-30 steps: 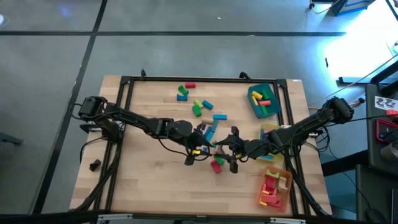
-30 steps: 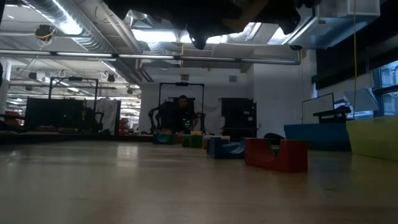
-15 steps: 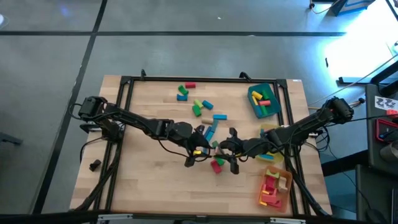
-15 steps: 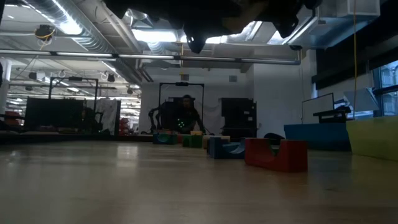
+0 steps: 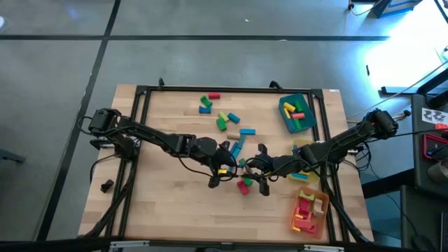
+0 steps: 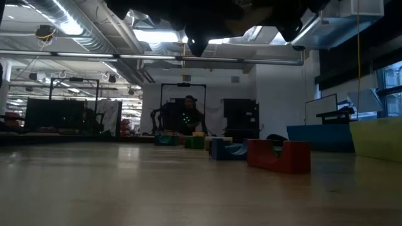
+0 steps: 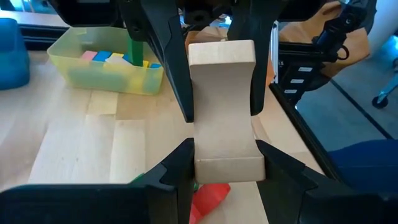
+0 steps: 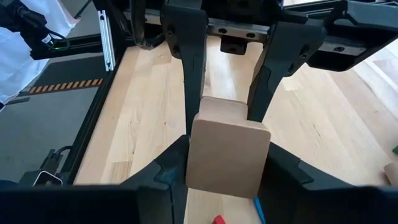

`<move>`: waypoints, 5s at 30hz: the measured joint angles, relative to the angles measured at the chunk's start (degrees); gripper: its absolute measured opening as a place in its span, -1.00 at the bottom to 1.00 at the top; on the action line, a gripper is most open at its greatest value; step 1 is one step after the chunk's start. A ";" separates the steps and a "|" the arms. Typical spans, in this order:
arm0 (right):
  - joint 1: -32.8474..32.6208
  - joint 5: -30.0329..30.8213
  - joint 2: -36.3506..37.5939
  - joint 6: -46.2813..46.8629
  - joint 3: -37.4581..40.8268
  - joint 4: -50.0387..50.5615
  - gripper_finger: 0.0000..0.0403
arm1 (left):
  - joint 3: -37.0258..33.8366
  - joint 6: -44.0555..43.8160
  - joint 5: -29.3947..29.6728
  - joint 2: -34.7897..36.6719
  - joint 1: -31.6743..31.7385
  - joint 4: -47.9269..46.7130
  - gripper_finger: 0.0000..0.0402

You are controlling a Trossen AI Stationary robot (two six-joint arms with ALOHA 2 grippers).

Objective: Sort blocks by size
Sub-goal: Put the brown arch block into the orange bin, then put the blue arch block into the orange bin

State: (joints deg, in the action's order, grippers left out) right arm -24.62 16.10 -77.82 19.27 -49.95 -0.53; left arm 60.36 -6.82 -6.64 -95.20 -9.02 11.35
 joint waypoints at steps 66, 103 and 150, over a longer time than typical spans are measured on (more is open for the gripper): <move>-28.65 -12.59 3.63 61.53 -7.52 55.92 0.31 | -0.03 24.79 16.29 0.00 36.18 -28.61 0.19; -28.63 -7.52 3.64 61.42 -7.50 56.04 0.31 | -2.65 36.72 9.87 -10.93 45.69 -24.01 0.19; -28.61 -7.50 3.65 61.42 -7.50 55.95 0.31 | -2.66 19.53 5.57 -11.15 45.71 -27.78 0.13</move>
State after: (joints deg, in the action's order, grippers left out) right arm -53.24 8.60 -74.17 80.68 -57.45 55.42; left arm 57.71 12.71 -1.08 -106.34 36.70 -16.43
